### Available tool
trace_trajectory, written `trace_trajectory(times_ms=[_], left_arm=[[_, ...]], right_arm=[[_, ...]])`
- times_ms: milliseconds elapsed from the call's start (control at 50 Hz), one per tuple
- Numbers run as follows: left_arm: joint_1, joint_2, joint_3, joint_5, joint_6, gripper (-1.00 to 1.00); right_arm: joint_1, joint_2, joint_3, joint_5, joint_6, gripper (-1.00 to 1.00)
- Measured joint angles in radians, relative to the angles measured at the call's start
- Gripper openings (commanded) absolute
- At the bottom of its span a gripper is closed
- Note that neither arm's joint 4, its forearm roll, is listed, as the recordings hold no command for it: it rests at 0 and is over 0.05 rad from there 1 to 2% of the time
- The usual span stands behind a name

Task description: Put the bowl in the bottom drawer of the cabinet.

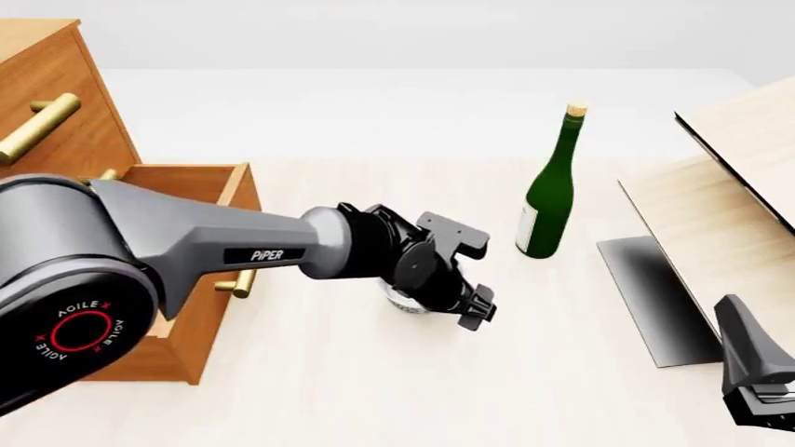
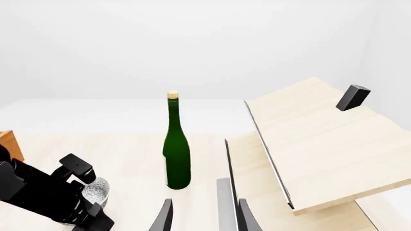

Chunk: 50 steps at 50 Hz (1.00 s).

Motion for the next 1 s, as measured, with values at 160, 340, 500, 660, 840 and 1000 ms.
trace_trajectory(times_ms=[160,340,500,660,840,1000], left_arm=[[0.004,-0.006,0.0,-0.01,-0.002,-1.0],[0.015,-0.032,0.003,-0.026,0.026,-1.0],[0.044,-0.054,0.011,-0.05,0.044,-1.0],[0.081,-0.089,0.051,-0.101,0.035,-1.0],[0.115,-0.162,0.118,-0.175,0.019,-1.0],[0.128,-0.222,0.158,-0.218,0.013,-1.0]], right_arm=[[0.0,0.0,0.0,0.0,0.0,1.0],[0.0,0.0,0.0,0.0,0.0,1.0],[0.0,0.0,0.0,0.0,0.0,1.0],[0.0,0.0,0.0,0.0,0.0,1.0],[0.0,0.0,0.0,0.0,0.0,1.0],[0.0,0.0,0.0,0.0,0.0,1.0]])
